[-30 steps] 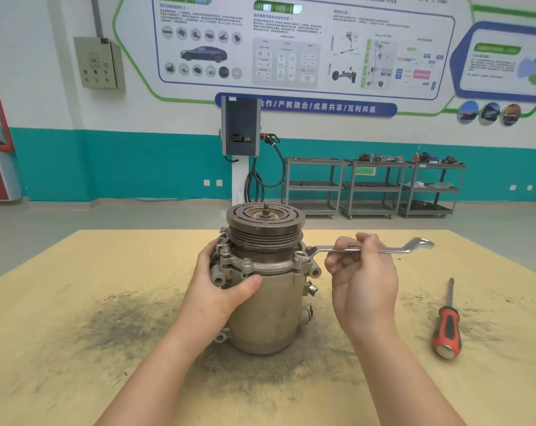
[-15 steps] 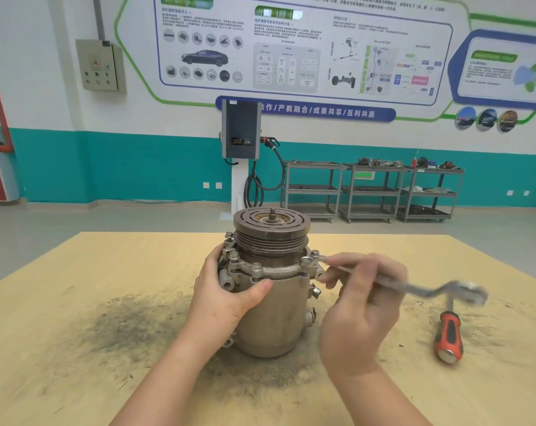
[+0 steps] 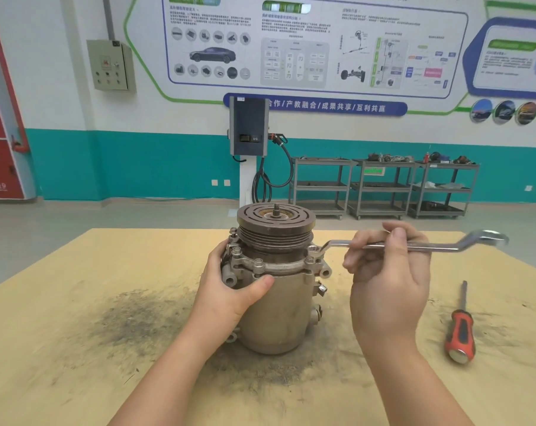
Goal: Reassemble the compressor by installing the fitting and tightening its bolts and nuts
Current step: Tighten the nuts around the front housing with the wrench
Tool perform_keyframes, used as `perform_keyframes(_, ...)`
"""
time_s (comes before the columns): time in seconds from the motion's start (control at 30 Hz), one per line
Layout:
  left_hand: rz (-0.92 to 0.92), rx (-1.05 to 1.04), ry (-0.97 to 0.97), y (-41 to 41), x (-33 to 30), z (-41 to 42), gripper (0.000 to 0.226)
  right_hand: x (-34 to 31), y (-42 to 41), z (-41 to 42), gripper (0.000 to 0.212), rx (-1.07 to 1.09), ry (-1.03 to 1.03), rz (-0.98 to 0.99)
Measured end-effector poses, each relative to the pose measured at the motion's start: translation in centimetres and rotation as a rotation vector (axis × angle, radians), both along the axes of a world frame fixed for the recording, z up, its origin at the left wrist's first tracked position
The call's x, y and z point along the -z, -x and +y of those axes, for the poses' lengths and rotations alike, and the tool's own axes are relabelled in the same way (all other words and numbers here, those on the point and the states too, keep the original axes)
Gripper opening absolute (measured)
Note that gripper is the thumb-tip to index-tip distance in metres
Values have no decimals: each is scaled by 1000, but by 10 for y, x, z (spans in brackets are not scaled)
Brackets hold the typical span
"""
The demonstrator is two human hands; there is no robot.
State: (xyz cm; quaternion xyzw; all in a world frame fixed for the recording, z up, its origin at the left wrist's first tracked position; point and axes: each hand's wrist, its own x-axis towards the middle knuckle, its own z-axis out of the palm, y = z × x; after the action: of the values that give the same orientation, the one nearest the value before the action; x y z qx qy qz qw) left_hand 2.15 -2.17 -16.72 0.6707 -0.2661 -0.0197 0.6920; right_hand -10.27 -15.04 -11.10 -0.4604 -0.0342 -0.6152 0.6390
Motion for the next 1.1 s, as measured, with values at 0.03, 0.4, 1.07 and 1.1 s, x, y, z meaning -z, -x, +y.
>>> perform_keyframes(0.03,-2,5,1,0,0,0,95,0,-1,-6,21,-57,-83,10)
perform_keyframes(0.4,-9,20,-7,2,-3,2,99,1,-12,-28,22,-359,-283,64)
perform_keyframes(1.07,15,38,54,-1,-1,-1,85,-10,6,-7,24,29,-13,44)
perform_keyframes(1.1,16,46,56,-2,-1,-1,87,-11,4,-16,26,-70,-144,47)
